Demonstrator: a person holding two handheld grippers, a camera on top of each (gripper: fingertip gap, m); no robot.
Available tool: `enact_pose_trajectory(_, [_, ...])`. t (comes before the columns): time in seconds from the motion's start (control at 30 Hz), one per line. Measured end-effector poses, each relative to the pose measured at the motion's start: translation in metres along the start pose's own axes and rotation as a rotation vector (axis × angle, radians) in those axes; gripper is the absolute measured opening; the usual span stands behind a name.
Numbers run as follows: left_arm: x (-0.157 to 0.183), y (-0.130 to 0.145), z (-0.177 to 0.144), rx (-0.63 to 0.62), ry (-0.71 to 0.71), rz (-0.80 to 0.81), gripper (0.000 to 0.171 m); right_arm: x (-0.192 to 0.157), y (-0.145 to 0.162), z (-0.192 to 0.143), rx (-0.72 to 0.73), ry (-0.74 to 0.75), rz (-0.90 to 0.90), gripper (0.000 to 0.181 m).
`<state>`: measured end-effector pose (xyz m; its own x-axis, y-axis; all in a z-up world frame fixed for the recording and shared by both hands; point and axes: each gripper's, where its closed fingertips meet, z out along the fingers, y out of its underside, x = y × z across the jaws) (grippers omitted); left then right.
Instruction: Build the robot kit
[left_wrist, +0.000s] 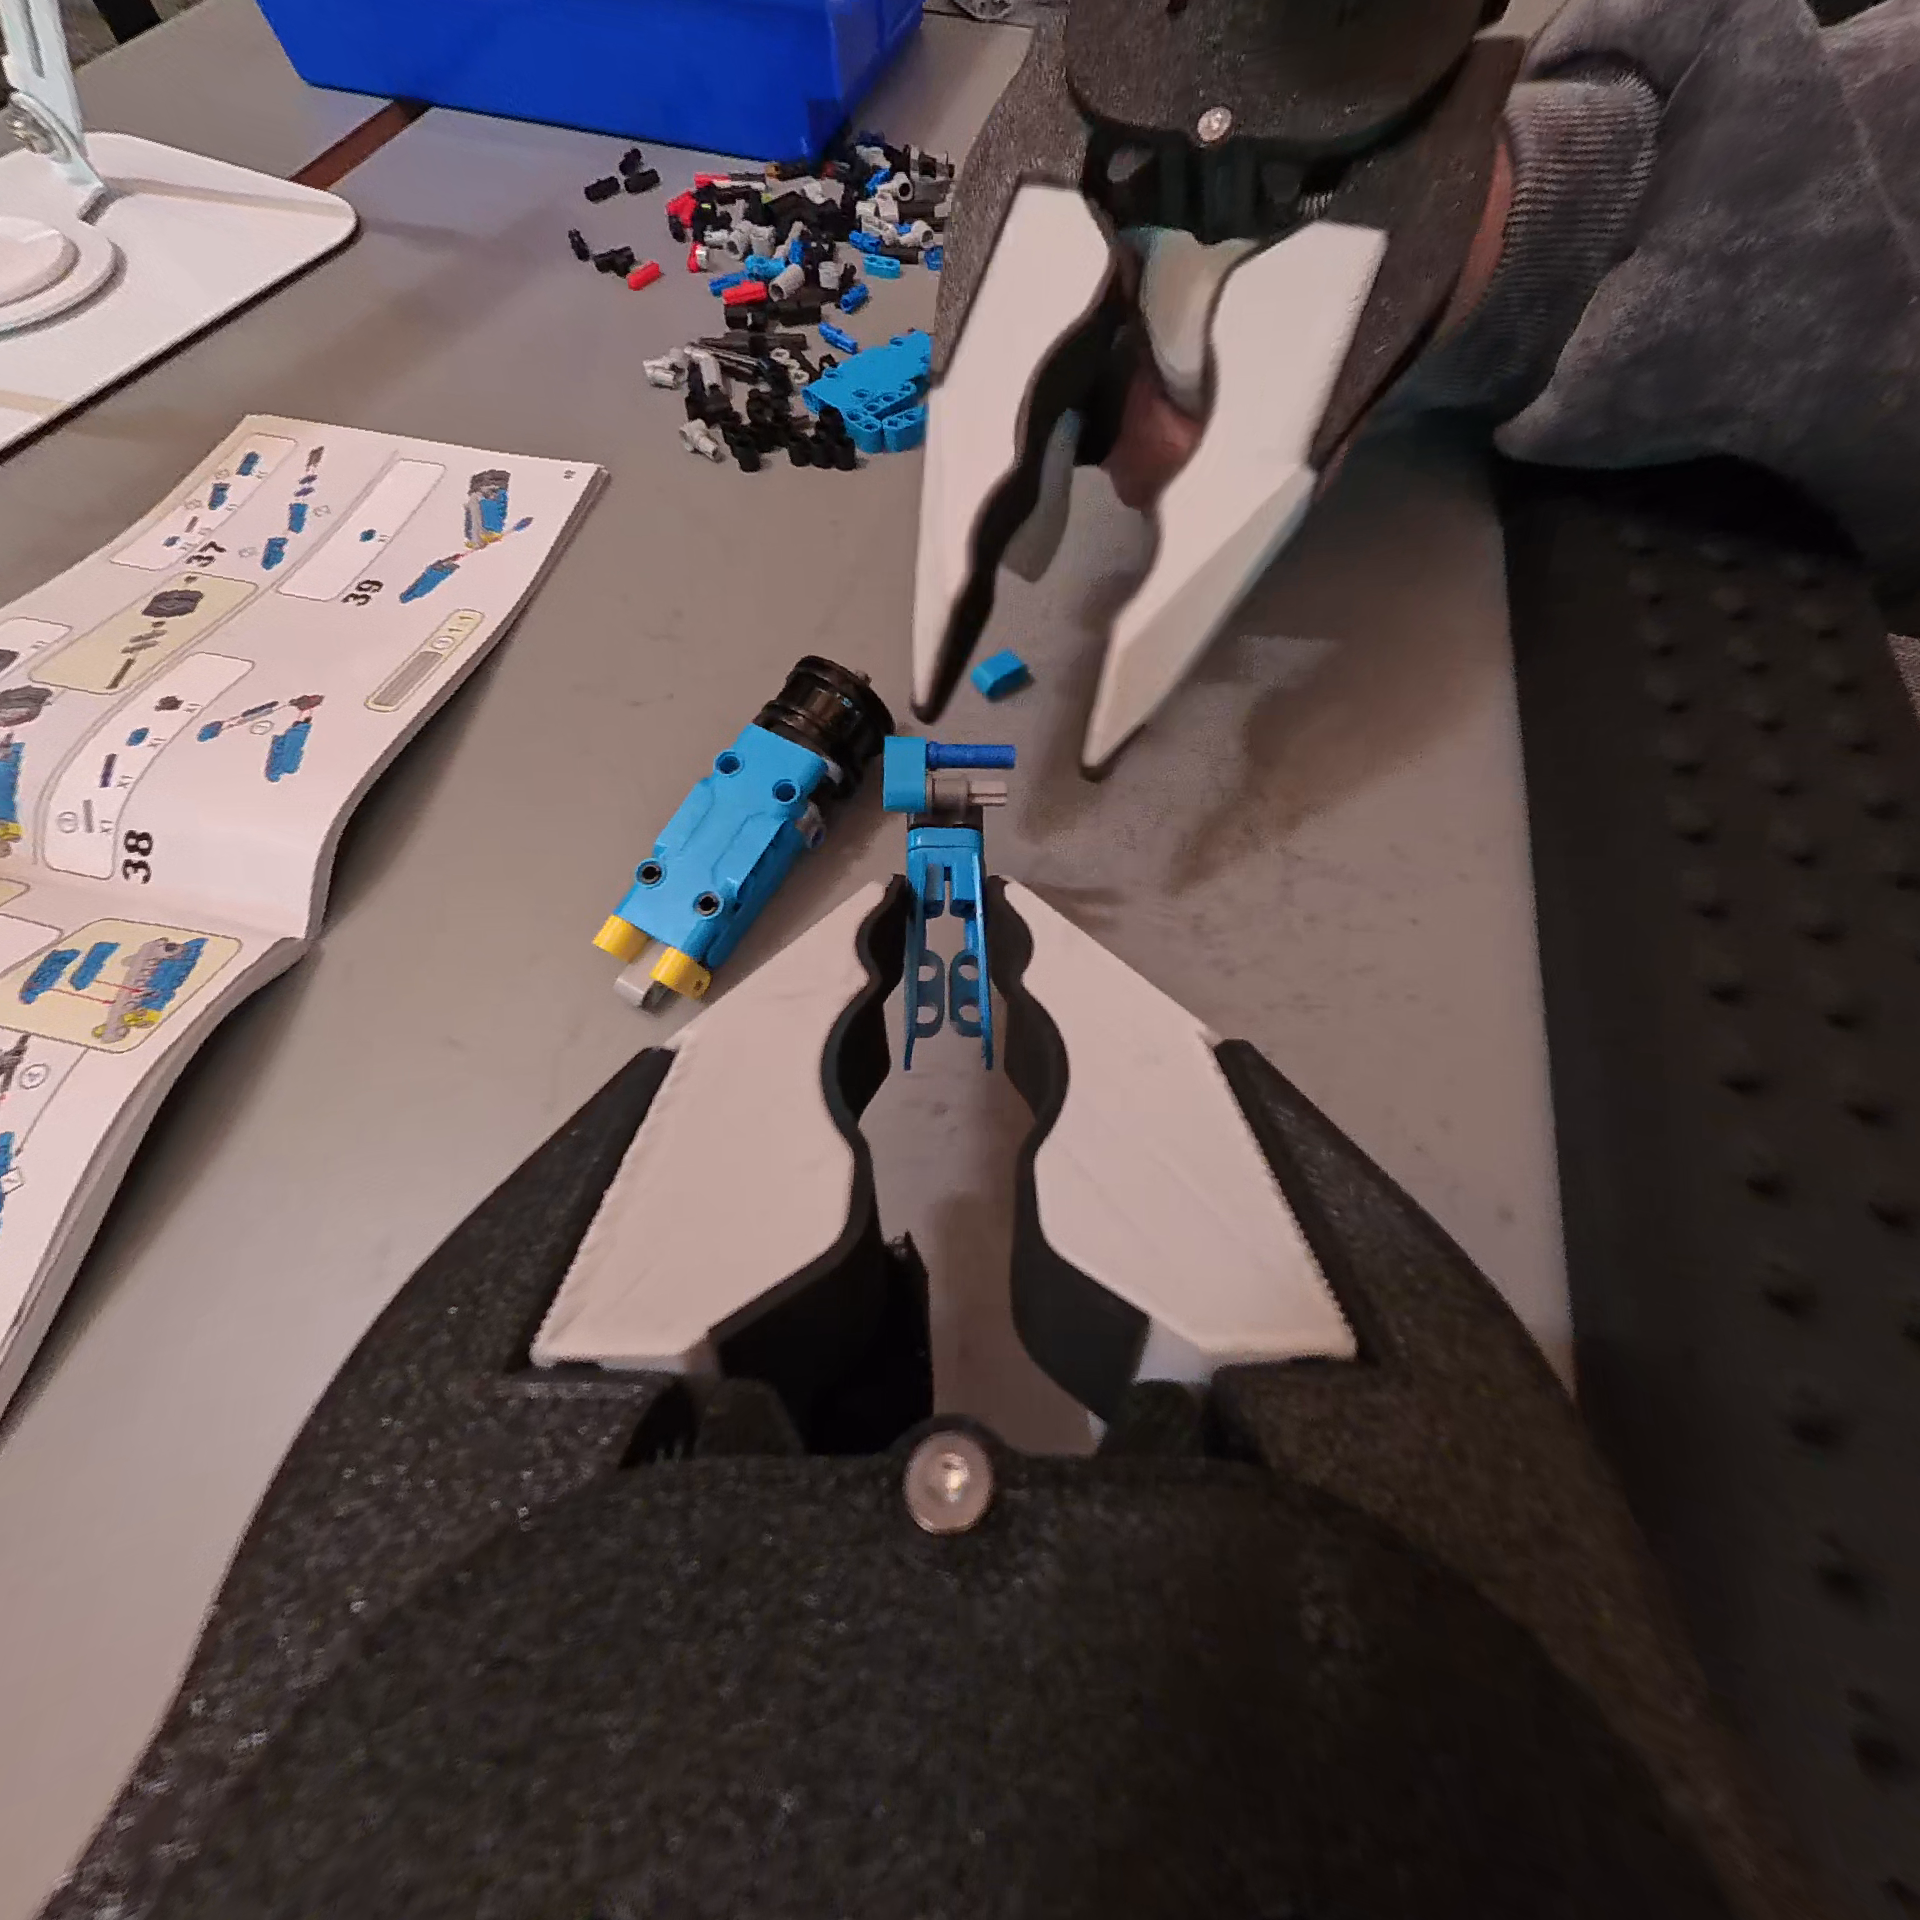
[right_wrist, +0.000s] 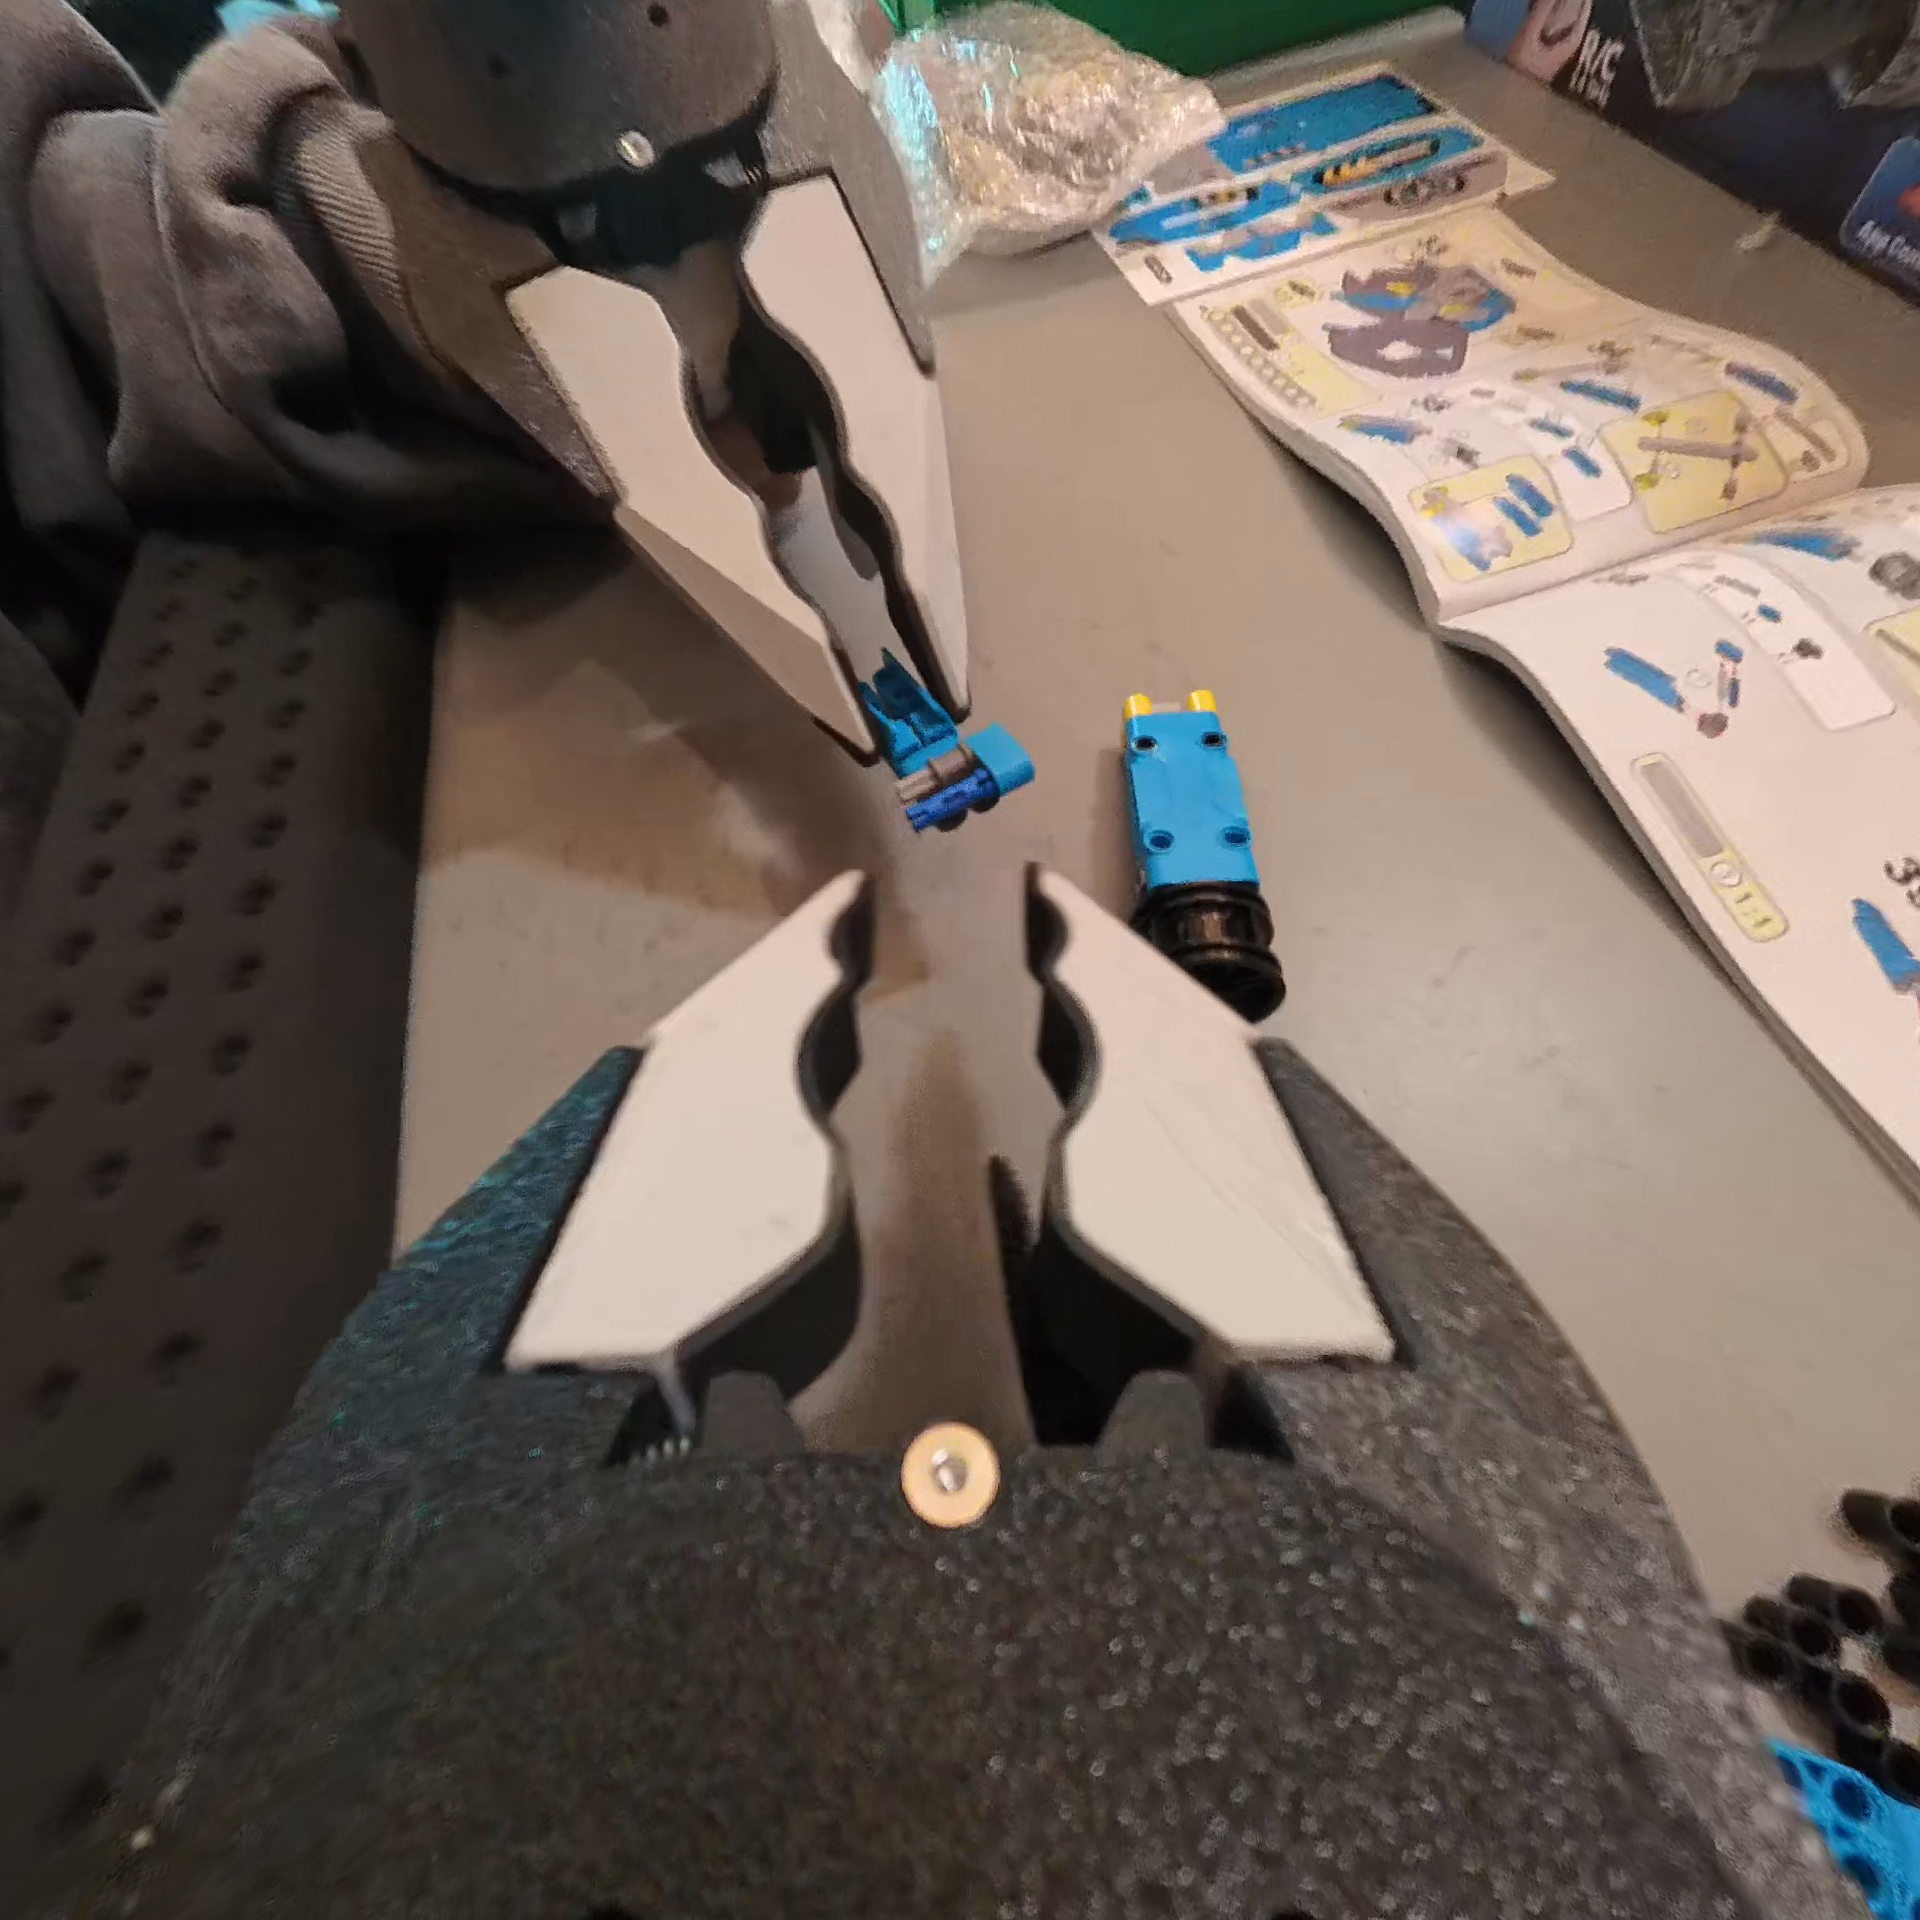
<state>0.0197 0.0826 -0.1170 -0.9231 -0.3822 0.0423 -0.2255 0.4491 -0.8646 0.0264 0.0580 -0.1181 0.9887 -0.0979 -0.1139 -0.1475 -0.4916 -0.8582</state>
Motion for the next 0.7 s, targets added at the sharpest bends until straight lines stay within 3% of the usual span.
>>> enact_pose_trajectory(0.07, [0.006, -0.002, 0.0, 0.011, 0.032, -0.005, 0.015, -0.008, -0.008, -0.001, 0.035, -0.029, -0.031, 0.048])
enact_pose_trajectory(0.13, [0.017, -0.007, 0.0, 0.034, 0.084, 0.008, 0.015, -0.014, -0.01, 0.0, 0.044, -0.036, -0.076, 0.054])
enact_pose_trajectory(0.3, [0.046, -0.02, -0.008, 0.1, 0.242, -0.005, 0.015, -0.041, -0.016, -0.006, 0.094, -0.156, -0.154, 0.027])
enact_pose_trajectory(0.57, [0.04, -0.05, -0.029, 0.284, 0.29, -0.117, 0.014, -0.04, -0.03, -0.015, 0.169, -0.178, -0.095, 0.026])
enact_pose_trajectory(0.7, [0.033, -0.056, -0.032, 0.322, 0.244, -0.117, 0.037, -0.034, -0.039, -0.023, 0.222, -0.183, -0.048, 0.026])
